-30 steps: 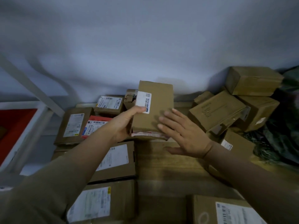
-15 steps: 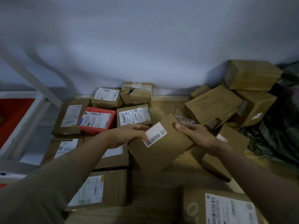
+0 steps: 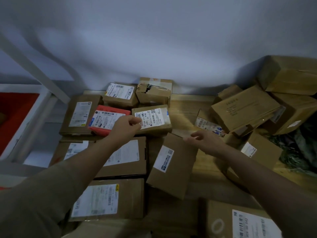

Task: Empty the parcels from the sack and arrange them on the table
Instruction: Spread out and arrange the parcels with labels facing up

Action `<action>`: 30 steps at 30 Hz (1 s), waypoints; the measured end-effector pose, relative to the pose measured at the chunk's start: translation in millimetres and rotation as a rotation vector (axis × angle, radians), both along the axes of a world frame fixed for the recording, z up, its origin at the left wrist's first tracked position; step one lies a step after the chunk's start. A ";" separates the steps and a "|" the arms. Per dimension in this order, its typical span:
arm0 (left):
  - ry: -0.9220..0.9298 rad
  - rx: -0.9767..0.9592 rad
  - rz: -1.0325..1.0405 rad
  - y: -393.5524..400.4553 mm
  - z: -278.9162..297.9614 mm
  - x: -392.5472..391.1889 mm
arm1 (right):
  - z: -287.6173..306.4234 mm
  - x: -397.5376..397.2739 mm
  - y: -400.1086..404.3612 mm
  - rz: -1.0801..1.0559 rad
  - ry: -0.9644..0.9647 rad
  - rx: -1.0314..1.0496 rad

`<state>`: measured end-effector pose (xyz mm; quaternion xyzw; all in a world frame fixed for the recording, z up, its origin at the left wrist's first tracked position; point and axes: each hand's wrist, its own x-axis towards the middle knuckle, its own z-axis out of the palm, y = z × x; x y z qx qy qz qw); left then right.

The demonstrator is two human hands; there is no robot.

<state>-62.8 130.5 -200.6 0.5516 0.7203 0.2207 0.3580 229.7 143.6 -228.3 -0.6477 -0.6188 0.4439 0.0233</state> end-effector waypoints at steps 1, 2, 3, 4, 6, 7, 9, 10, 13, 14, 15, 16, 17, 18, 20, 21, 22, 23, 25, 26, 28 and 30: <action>0.035 0.010 -0.022 0.2 -1.2 -3.9 | 0.6 -7.1 1.9 0.021 -0.074 -0.040; 0.061 0.014 -0.057 0.0 -1.4 -6.0 | 0.6 -14.9 2.7 0.028 -0.137 -0.072; 0.068 0.007 -0.102 -0.1 -1.4 -6.0 | -0.3 -23.7 2.4 0.021 -0.190 -0.084; 0.055 -0.014 -0.159 -0.6 -1.6 -4.9 | -0.7 -33.8 1.6 0.015 -0.242 -0.075; 0.017 -0.097 -0.286 -3.3 -4.0 3.5 | 0.4 -55.7 -0.8 0.031 -0.369 -0.015; 0.010 -0.150 -0.346 -5.5 -5.7 9.6 | 2.1 -66.9 -2.3 0.042 -0.420 0.019; -0.022 -0.261 -0.418 -9.1 -9.9 20.7 | 4.4 -85.9 -5.2 0.045 -0.460 0.071; -0.060 -0.318 -0.418 -10.4 -11.9 24.6 | 3.4 -92.5 -6.0 0.040 -0.467 0.080; -0.191 -0.415 -0.324 -16.4 -13.6 29.2 | -4.4 -96.6 -8.1 0.013 -0.487 0.032; -0.216 -0.412 -0.289 -18.2 -13.0 28.9 | -6.5 -94.4 -7.9 -0.003 -0.482 0.016; -0.229 -0.397 -0.263 -20.1 -11.8 28.0 | -7.1 -90.4 -8.3 -0.013 -0.474 0.008; -0.235 -0.373 -0.240 -22.0 -10.4 26.7 | -4.2 -85.5 -9.5 -0.018 -0.460 0.013; -0.241 -0.341 -0.217 -23.7 -9.0 25.0 | -4.0 -78.3 -9.8 -0.020 -0.426 0.025; -0.248 -0.307 -0.195 -25.3 -8.3 23.1 | -4.3 -68.9 -10.5 -0.030 -0.356 0.040; -0.272 -0.261 -0.160 -29.7 -8.1 20.8 | -2.2 -46.4 -13.6 -0.063 -0.122 0.056; -0.280 -0.252 -0.150 -32.8 -9.0 21.6 | -0.5 -35.5 -15.7 -0.091 0.000 0.079; -0.275 -0.252 -0.154 -36.1 -9.6 24.1 | 1.6 -26.1 -18.0 -0.115 0.097 0.099; -0.265 -0.264 -0.169 -40.0 -9.9 28.4 | 5.1 -19.4 -20.6 -0.123 0.179 0.109; -0.278 -0.306 -0.209 -46.7 -8.2 39.9 | 9.3 -12.8 -24.7 -0.129 0.298 0.082; -0.290 -0.318 -0.228 -49.1 -7.1 44.8 | 9.6 -11.9 -26.1 -0.135 0.317 0.079; -0.222 -0.275 -0.254 -52.3 -4.3 50.4 | 4.1 -12.0 -29.2 -0.161 0.239 0.142; -0.072 -0.172 -0.245 -54.2 -4.3 49.3 | -3.6 -10.4 -34.3 -0.210 0.090 0.148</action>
